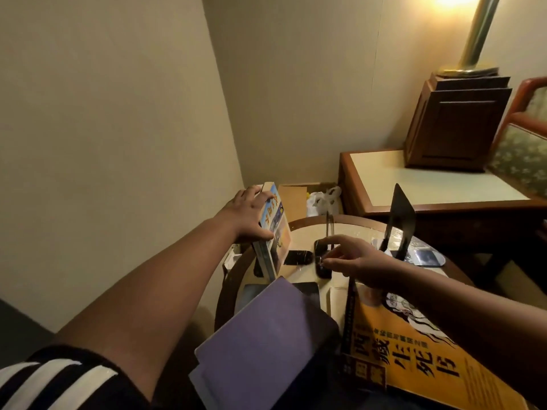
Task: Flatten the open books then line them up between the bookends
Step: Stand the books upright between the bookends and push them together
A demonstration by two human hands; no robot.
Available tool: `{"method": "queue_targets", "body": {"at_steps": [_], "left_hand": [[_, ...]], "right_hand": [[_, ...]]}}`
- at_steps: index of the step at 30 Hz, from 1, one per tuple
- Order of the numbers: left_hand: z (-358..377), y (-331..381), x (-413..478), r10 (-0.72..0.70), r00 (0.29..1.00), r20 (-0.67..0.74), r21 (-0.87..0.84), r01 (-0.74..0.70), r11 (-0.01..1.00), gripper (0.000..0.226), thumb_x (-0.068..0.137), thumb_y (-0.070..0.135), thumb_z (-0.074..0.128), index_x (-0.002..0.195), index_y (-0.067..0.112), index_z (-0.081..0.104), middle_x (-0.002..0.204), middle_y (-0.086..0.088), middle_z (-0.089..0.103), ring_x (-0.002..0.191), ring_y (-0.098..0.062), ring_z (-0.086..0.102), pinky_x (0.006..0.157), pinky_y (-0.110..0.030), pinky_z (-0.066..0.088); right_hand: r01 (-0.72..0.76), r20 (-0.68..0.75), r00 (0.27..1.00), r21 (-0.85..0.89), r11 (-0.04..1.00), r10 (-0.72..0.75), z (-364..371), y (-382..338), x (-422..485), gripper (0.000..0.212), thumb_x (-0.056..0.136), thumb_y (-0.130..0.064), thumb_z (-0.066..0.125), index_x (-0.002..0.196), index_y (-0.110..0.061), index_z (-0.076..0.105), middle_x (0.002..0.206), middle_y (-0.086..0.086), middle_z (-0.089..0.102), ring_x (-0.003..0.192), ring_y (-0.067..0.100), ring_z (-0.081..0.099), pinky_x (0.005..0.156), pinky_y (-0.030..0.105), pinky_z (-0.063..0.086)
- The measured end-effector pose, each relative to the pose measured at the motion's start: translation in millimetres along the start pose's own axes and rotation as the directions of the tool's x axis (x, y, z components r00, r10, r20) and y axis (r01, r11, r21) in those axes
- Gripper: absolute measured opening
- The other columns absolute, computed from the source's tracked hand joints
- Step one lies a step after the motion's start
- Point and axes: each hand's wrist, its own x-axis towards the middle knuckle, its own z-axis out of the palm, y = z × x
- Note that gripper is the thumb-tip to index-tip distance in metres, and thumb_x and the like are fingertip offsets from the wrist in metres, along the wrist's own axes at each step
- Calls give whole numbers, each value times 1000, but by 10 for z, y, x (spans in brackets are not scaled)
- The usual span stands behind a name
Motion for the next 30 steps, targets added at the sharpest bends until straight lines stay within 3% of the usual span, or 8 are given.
{"method": "queue_targets", "body": {"at_steps": [3, 7, 10, 13, 16, 20, 23, 30], "left_hand": [[-27, 69, 39, -8, 1000, 13, 2, 8, 1000, 99, 71, 51, 78, 150, 29, 21, 151, -4, 22, 137, -26, 27, 111, -43, 36], [-45, 140, 78, -26, 1000, 10, -23, 26, 999, 99, 71, 45, 82, 149, 27, 25, 148, -7, 27, 135, -27, 30, 109, -43, 37], [-46, 170, 108, -48, 999, 10, -45, 48, 998, 98, 69, 38, 85, 148, 24, 29, 147, -10, 29, 134, -29, 33, 109, -43, 38], [-44, 188, 149, -65, 998, -2, -58, 65, 996, 92, 69, 26, 83, 147, 20, 34, 146, -13, 32, 132, -32, 36, 106, -42, 39], [23, 202, 127, -87, 995, -39, -63, 84, 994, 90, 71, 22, 77, 148, 18, 31, 148, -14, 29, 134, -33, 33, 109, -44, 37], [106, 215, 74, -77, 992, -105, -54, 71, 996, 90, 72, 24, 77, 148, 20, 30, 151, -13, 26, 136, -34, 31, 110, -49, 36], [114, 194, 53, -67, 990, -123, -48, 62, 997, 90, 72, 26, 77, 148, 20, 30, 151, -13, 27, 134, -36, 33, 109, -49, 37], [150, 204, 79, -63, 986, -156, -35, 58, 998, 87, 73, 26, 77, 148, 18, 32, 149, -16, 30, 131, -38, 36, 106, -50, 39]], "right_hand": [[10, 11, 1000, -326, 945, -7, -138, 126, -457, 37, 93, -32, 65, 128, -32, 55, 120, -15, 58, 110, 6, 59, 90, 30, 55], [90, 28, 995, -623, 777, -93, -139, 234, -893, 32, 93, -42, 63, 124, -37, 59, 127, -12, 56, 111, 7, 59, 86, 29, 57], [80, 102, 995, -718, 692, -9, 59, 254, -1108, 50, 85, -59, 65, 130, -41, 52, 141, -12, 41, 125, 9, 47, 93, 27, 51], [36, 99, 992, -828, 559, 84, 335, 272, -1171, 94, 69, -79, 65, 146, -41, 28, 154, -3, 21, 138, 24, 27, 108, 42, 38], [18, 71, 993, -877, 480, 91, 474, 288, -1110, 114, 61, -81, 69, 151, -39, 13, 159, 6, 11, 144, 35, 16, 115, 54, 29], [33, 79, 995, -861, 508, 68, 377, 325, -1107, 106, 64, -74, 72, 150, -42, 18, 156, 3, 16, 139, 32, 24, 110, 48, 37], [70, 100, 994, -884, 463, 39, 252, 398, -1159, 103, 68, -74, 68, 151, -44, 14, 155, 5, 21, 139, 30, 28, 108, 47, 40], [92, 87, 996, -945, 315, -29, 285, 523, -1280, 104, 79, -67, 63, 156, -29, 4, 164, 6, 5, 150, 33, 4, 119, 49, 16]]}}
